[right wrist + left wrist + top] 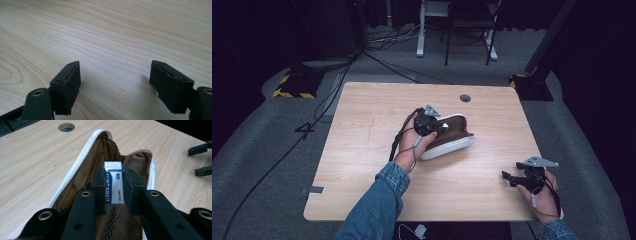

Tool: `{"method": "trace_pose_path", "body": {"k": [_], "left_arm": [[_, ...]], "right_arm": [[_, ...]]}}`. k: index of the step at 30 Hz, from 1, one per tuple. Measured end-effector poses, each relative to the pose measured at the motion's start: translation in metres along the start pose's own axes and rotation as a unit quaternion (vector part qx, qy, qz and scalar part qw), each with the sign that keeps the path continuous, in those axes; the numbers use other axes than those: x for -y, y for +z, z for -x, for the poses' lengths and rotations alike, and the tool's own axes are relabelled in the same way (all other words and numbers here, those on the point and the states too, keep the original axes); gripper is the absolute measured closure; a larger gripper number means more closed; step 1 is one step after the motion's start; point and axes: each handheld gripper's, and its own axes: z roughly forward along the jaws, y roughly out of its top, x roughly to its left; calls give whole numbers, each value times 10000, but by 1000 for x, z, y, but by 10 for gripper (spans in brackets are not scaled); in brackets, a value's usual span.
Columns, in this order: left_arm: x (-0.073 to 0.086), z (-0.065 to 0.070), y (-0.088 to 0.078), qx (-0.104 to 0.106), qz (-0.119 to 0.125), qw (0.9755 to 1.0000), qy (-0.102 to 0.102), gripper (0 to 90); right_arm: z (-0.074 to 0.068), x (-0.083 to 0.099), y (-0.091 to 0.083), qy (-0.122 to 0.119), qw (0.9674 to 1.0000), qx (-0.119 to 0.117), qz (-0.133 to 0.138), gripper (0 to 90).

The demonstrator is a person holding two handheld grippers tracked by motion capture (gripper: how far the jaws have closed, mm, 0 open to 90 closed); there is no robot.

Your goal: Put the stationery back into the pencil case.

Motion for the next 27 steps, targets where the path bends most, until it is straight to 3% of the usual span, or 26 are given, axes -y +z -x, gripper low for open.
{"method": "trace_pose_path", "body": {"k": [13,19,24,27], "left_arm": [[4,-3,18,-72,-167,9998,-51,724],[4,-2,22,-124,-95,9999,-43,714],[5,-2,25,-233,117,9996,-58,482],[5,-1,24,-208,161,9996,-116,445]], "right_arm": [[0,0,0,0,10000,-1,0,256],[0,0,0,1,10000,-1,1,256],[0,0,0,-9,10000,-8,1,256],[0,0,0,-1,10000,-7,-4,256]]}}
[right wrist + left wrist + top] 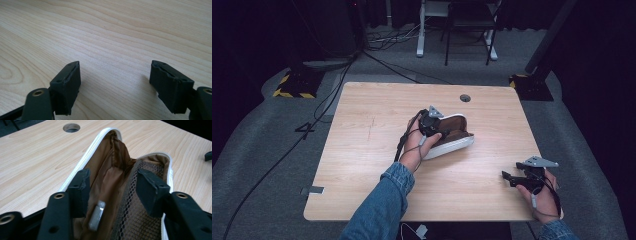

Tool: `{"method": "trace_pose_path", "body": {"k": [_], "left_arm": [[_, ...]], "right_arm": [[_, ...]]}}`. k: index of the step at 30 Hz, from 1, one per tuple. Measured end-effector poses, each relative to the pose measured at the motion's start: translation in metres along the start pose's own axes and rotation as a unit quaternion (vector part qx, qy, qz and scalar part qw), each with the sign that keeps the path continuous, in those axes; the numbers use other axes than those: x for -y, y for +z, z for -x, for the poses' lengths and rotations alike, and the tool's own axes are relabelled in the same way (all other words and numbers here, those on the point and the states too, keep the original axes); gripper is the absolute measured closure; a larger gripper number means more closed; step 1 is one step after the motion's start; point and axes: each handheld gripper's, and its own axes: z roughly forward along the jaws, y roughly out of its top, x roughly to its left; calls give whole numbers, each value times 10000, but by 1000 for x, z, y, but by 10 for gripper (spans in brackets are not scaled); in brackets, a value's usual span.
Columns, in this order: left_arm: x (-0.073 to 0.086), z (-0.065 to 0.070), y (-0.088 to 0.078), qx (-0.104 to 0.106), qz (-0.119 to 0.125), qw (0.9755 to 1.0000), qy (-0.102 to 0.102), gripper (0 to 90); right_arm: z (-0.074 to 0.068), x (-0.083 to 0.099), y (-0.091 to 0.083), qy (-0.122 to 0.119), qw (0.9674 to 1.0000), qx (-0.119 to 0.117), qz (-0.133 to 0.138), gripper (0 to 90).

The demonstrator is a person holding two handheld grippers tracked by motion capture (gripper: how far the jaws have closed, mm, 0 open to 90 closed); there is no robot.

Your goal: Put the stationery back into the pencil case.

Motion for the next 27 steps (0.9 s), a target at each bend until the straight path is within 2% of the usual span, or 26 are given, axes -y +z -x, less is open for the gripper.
{"method": "trace_pose_path", "body": {"k": [3,10,17,18,21,27], "left_arm": [[-1,0,-4,-13,36,10000,25,411],[-3,4,-20,53,74,9999,46,396],[-2,9,-39,72,24,9999,83,369],[-1,10,-43,68,48,9999,128,369],[0,12,-54,71,69,9999,68,364],[5,14,-75,-19,120,9999,105,357]], "right_arm": [[0,0,0,0,10000,0,-1,256],[0,0,0,-5,10000,0,1,256],[0,-2,2,-13,10000,-30,-4,256],[1,-2,3,-17,10000,-34,-11,256],[1,-3,4,-32,10000,-24,1,256],[0,-5,6,-24,10000,-19,-4,254]]}}
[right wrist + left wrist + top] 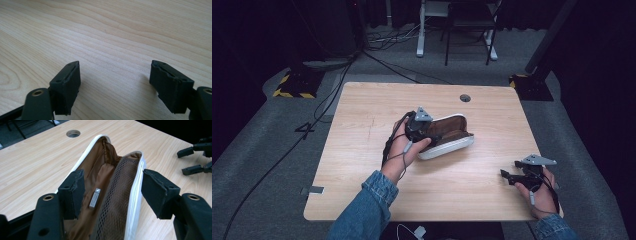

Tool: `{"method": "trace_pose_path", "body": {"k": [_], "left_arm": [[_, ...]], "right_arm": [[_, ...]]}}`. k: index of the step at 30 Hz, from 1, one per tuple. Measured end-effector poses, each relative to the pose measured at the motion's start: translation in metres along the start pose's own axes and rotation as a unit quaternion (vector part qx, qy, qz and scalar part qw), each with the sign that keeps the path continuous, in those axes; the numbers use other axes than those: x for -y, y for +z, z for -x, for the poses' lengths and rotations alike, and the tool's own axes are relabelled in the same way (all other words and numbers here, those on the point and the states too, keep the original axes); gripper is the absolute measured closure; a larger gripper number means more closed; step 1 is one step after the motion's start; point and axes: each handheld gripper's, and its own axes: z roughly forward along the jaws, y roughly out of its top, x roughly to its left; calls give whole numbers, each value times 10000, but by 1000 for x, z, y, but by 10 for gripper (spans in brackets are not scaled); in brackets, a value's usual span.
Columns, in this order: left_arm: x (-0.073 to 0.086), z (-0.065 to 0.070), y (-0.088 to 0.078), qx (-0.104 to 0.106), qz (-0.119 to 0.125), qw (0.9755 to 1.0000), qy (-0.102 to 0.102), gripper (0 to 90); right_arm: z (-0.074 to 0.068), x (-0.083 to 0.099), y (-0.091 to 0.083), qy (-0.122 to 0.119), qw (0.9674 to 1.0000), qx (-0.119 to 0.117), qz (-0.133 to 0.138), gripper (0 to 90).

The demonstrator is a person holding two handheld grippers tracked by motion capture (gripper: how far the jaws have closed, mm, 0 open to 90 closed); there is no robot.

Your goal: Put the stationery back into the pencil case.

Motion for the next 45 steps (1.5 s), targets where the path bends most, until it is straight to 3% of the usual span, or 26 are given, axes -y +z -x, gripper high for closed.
{"method": "trace_pose_path", "body": {"k": [10,24,28,32,34,45], "left_arm": [[13,-2,-36,-100,17,9999,0,321],[52,-18,-74,-332,4,9988,-363,227],[70,-24,-78,-346,-112,9983,-457,212],[86,-32,-84,-497,-181,9969,-583,198],[92,-34,-87,-565,-253,9967,-528,199],[123,-42,-93,-627,-436,9951,-634,191]], "right_arm": [[0,0,0,-14,10000,3,-3,253],[0,0,0,-14,10000,4,-2,253],[0,0,0,-15,10000,4,-2,253],[0,0,0,-16,10000,4,-2,254],[0,0,0,-16,10000,3,-1,253],[0,0,0,-12,10000,-4,-1,253]]}}
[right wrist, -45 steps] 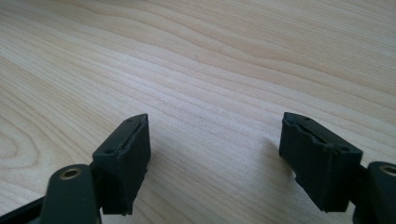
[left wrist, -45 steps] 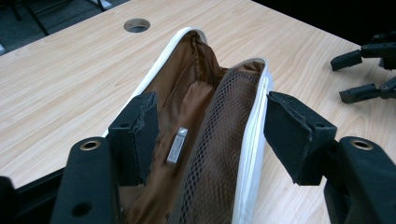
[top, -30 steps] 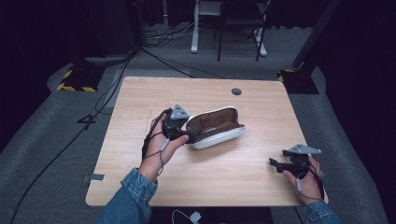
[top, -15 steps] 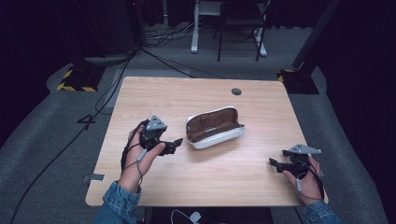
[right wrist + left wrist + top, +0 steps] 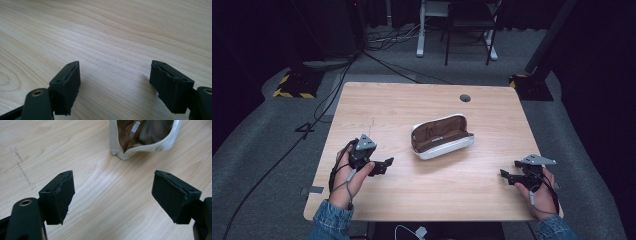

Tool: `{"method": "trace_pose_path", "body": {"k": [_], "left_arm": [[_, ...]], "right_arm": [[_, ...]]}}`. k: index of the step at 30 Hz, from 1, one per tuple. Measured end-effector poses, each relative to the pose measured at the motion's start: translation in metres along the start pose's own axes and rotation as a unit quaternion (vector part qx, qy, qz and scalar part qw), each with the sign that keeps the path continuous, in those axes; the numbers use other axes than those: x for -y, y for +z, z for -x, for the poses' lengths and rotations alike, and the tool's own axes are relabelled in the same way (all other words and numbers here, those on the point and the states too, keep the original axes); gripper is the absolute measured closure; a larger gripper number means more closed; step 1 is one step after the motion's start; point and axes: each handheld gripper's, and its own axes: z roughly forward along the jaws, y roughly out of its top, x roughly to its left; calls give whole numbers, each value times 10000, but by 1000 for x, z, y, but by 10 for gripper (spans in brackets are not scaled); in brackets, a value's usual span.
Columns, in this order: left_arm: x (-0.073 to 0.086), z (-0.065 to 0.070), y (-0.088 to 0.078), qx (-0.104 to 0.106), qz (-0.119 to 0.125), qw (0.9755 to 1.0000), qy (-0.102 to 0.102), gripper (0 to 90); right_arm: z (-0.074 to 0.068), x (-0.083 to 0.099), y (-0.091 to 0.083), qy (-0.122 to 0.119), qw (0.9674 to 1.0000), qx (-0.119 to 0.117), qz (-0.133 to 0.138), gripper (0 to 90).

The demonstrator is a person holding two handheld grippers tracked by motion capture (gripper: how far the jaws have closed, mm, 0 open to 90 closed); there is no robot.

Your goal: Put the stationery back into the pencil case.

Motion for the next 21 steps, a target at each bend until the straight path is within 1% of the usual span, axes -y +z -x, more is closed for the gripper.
{"method": "trace_pose_path", "body": {"k": [6,8,9,10,12,13,16,17,19,21], "left_arm": [[19,-10,1,-63,-173,9998,4,198],[25,-12,1,-50,-223,9997,-35,199],[28,-13,1,-84,-243,9997,-7,199],[31,-13,1,-64,-259,9996,-90,199],[37,-16,2,-108,-308,9995,-34,200],[40,-17,3,-127,-316,9994,-85,201],[50,-21,7,-203,-460,9987,-120,202],[53,-22,8,-258,-512,9983,-82,202],[58,-24,10,-264,-571,9979,-138,202],[61,-26,11,-292,-599,9977,-141,201]], "right_arm": [[0,0,0,-2,10000,-1,0,253],[0,0,0,-1,10000,-1,0,253],[0,0,0,-1,10000,-2,0,253],[0,0,0,-2,10000,-1,0,253],[0,0,0,-3,10000,-1,0,253],[0,0,0,-1,10000,-1,0,253],[0,0,0,-2,10000,-2,0,253],[0,0,0,-2,10000,-2,0,253],[0,0,0,-3,10000,-4,0,253],[0,0,0,-1,10000,-5,-1,253]]}}
